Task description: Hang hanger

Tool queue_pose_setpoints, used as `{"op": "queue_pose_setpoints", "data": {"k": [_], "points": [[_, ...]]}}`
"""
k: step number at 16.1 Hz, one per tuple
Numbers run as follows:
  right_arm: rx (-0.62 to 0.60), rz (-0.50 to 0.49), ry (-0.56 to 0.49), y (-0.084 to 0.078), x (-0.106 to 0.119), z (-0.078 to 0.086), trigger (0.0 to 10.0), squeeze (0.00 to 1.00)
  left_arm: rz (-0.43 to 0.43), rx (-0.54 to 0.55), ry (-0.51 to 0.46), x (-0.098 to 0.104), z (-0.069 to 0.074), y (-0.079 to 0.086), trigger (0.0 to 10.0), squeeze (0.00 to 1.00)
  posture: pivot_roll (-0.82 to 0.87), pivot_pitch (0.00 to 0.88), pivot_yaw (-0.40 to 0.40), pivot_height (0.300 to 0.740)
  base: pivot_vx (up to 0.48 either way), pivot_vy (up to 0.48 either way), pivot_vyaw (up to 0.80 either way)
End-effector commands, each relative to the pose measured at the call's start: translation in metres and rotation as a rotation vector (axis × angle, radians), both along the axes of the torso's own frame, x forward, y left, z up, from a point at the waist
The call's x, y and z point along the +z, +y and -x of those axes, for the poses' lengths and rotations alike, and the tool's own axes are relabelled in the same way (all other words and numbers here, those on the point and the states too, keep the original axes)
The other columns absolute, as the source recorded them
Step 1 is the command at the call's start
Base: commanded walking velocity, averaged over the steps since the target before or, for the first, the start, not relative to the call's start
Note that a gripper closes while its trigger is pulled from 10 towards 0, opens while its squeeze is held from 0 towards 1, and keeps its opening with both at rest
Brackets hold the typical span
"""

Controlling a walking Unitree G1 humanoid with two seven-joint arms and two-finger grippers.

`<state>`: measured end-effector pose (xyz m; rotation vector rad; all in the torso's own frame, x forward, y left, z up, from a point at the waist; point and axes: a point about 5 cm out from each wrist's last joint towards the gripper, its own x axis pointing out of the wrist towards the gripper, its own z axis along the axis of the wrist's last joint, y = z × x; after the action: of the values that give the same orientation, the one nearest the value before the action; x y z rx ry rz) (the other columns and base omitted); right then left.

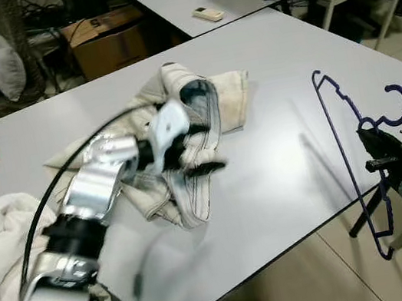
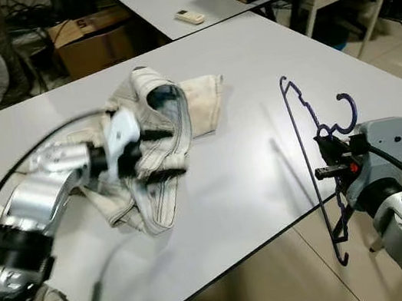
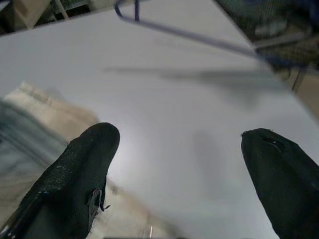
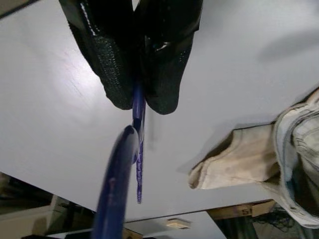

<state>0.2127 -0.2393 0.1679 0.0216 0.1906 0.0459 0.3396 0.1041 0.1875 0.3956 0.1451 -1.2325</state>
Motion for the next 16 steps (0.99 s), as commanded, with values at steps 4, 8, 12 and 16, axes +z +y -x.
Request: {"op": "queue_pose_setpoints", "data": {"k": [4, 8, 12, 16], "points": [[-0.033, 0.006, 0.013, 0.000, -0.003, -0.001, 10.0, 0.00, -0.070, 0.144, -0.103, 0.004, -0.020, -0.025, 10.0, 1.00, -0.14, 0.027, 0.070, 0.740, 0.000, 0.000, 0.00], [-0.039, -0.006, 0.012, 0.008, -0.006, -0.001, 10.0, 0.00, -0.418, 0.272, -0.202, -0.033, -0.034, -0.025, 10.0, 0.92, -0.16, 0.025, 0.088, 0.740, 0.000, 0.000, 0.00], [-0.047, -0.004, 0.012, 0.007, -0.005, -0.001, 10.0, 0.00, -0.502, 0.271, -0.153, -0.045, -0.034, -0.012, 7.4, 0.00, -0.16, 0.029, 0.085, 0.740, 0.000, 0.000, 0.00], [-0.033, 0.005, 0.021, 0.009, -0.007, -0.003, 10.0, 0.00, -0.625, 0.353, -0.204, -0.043, -0.042, 0.011, 0.0, 0.00, -0.15, 0.031, 0.075, 0.740, 0.000, 0.000, 0.00]]}}
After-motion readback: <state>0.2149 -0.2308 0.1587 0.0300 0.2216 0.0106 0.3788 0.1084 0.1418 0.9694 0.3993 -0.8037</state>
